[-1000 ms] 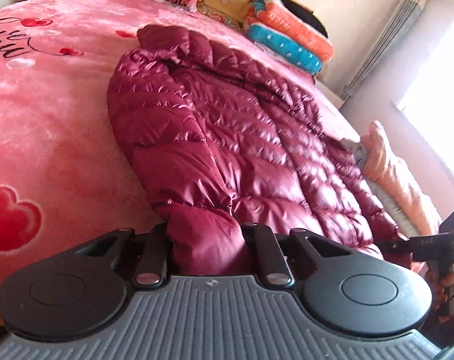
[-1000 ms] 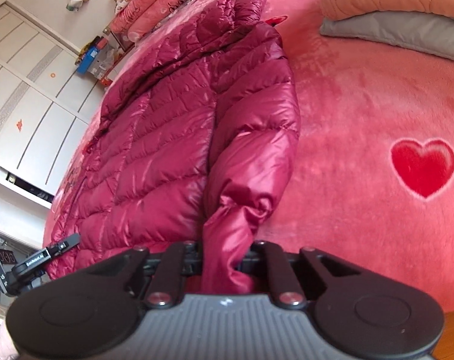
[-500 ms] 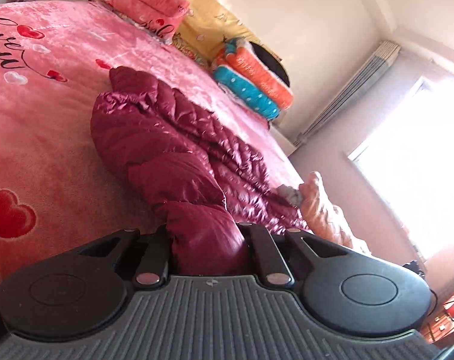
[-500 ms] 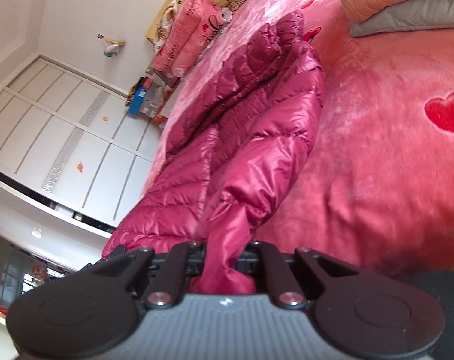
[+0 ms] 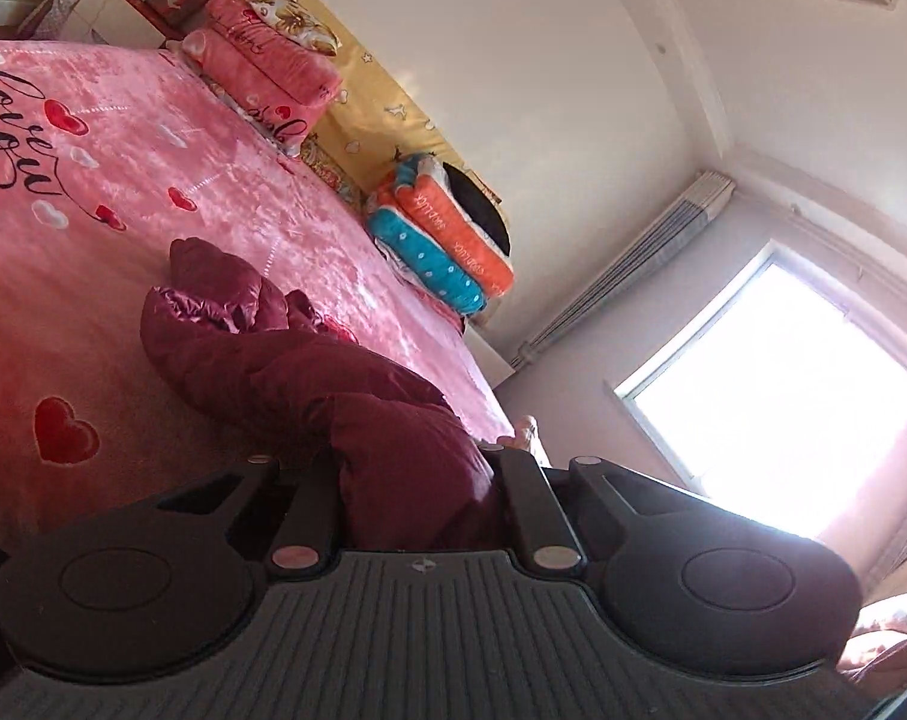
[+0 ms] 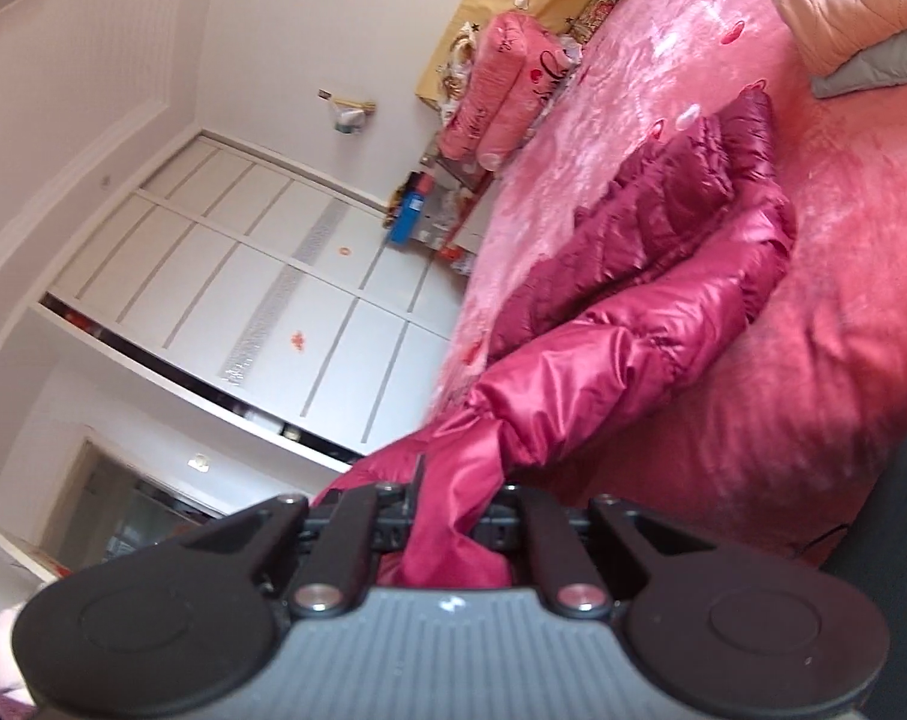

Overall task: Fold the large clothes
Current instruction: 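Lift the side edge with both grippers and fold it over the jacket body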

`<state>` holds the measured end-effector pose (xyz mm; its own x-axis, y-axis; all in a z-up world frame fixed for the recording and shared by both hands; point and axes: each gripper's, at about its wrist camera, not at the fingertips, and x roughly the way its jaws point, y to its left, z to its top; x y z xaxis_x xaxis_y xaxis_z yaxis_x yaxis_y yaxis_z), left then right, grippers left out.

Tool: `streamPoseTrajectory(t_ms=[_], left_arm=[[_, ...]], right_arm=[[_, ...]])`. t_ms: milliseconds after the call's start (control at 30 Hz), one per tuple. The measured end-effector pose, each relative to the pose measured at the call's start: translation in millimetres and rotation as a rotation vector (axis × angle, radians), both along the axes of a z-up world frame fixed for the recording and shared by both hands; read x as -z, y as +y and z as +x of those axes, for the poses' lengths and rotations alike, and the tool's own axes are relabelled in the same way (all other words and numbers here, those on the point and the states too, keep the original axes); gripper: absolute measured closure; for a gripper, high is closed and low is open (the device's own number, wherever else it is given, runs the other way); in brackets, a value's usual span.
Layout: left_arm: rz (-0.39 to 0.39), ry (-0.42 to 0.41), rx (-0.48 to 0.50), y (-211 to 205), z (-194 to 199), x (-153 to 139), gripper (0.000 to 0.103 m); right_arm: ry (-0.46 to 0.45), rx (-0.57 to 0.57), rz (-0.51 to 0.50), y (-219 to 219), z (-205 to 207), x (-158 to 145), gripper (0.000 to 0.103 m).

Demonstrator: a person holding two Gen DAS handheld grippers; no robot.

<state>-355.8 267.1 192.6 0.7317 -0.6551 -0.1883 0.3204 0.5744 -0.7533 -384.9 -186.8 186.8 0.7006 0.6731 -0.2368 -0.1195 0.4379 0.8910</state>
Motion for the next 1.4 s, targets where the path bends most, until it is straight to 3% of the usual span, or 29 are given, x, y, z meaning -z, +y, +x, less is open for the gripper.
streamPoseTrajectory(t_ms=[133,333,567,767,867,1167,1267,1400], left_arm=[[-0.076,0.042,-0.037,2.2,10.7,3.6,0.093],[-0.174,0.132,-0.098,7.0,62.7,10.9,0.092],[-0.161,0.157,-0.129,-17.2,159.4,2.5,0.089],[-0.134,0.242,-0.171,-38.0,246.5,19.9,0.089],[-0.124,0.274,-0.190,-48.5,288.5,30.4,0.088],[-0.054,0.367,-0.234,-62.5,361.0,67.5,0.085],[-0.045,0.391,-0.239,-64.8,375.4,80.4,0.081],[-0.053,0.388,-0.244,-65.4,381.9,87.2,0.074]], right_arm=[[0.022,0.054,0.075,-8.5,7.5,3.8,0.098],[0.086,0.199,0.198,-40.3,53.6,17.8,0.098],[0.072,0.270,0.239,-60.9,122.6,21.2,0.098],[0.104,0.340,0.281,-86.4,175.7,42.0,0.097],[0.106,0.375,0.254,-92.3,204.4,52.2,0.097],[0.131,0.442,0.308,-104.0,268.5,97.4,0.096],[0.144,0.457,0.287,-107.0,277.1,115.9,0.093],[0.153,0.481,0.362,-113.8,278.5,145.5,0.087]])
